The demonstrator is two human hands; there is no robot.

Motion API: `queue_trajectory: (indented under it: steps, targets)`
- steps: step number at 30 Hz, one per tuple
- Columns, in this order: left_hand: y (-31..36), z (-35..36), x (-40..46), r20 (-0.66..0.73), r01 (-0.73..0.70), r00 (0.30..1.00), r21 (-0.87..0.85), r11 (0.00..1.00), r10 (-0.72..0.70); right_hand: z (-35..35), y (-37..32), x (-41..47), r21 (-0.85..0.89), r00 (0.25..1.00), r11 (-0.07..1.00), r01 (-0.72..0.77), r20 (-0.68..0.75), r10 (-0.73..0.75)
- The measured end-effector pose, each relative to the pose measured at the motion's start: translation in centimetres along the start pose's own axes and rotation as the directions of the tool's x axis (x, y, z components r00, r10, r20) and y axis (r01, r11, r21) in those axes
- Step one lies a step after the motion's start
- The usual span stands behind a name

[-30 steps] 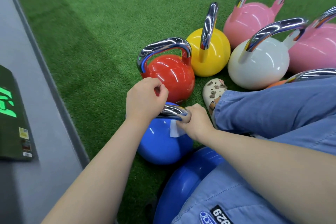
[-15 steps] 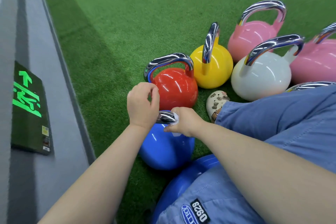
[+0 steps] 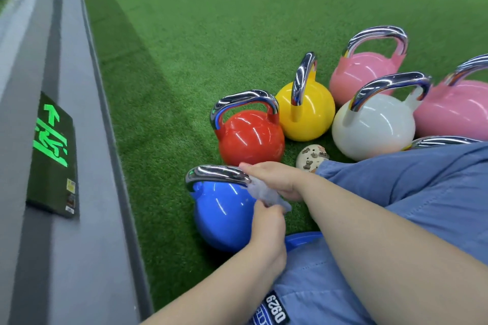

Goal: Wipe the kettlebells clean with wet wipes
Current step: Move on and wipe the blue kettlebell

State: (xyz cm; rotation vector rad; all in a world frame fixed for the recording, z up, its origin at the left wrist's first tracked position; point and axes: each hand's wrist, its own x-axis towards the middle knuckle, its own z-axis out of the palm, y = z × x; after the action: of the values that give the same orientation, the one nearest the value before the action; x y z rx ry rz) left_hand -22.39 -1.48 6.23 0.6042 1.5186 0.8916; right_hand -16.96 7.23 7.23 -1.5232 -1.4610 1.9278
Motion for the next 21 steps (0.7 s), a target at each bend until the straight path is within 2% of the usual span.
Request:
queue_trajectory:
  steps: [2,5,8,11,13,16,18,21]
  targets:
    - [0.8,1.0,-0.3,0.042,0.026,0.999,-0.120,0.992,-0.021,-0.2,0.1,0.3,0.101,0.997,0.993,-0.062,-0.043,0.066]
    - [1.3,0.9,0.5,-0.025,0.012,1.000,-0.203,0.979,-0.018,-0.8,0.6,0.4,0.163,0.994,0.985,-0.060,-0.083,0.075]
    - [0.5,0.0,1.9,-0.022,-0.011,1.000,-0.207,0.978,0.007,-0.7,1.0,0.0,0.132,0.984,0.985,-0.112,-0.127,0.128]
    - [-0.5,-1.1,3.3,-0.011,-0.061,0.998,-0.139,0.988,0.060,-0.2,1.3,-0.2,0.075,0.969,0.985,-0.155,-0.184,0.166]
    - [-0.7,-1.5,3.6,-0.035,-0.088,0.996,-0.089,0.992,0.085,0.1,1.1,-0.3,0.060,0.967,0.990,-0.125,-0.214,0.136]
    - [-0.1,-1.5,3.3,-0.120,-0.145,0.985,-0.147,0.978,0.128,0.0,0.1,-0.5,0.093,0.968,0.995,-0.047,-0.243,0.068]
    - [1.0,-1.9,3.0,-0.172,-0.149,0.980,-0.285,0.947,0.103,0.3,-0.8,-0.8,0.136,0.974,0.989,0.065,-0.226,-0.033]
    - [2.8,-3.2,3.7,-0.200,-0.117,0.980,-0.531,0.839,0.010,1.2,-1.7,-1.3,0.164,0.980,0.971,0.173,-0.129,-0.153]
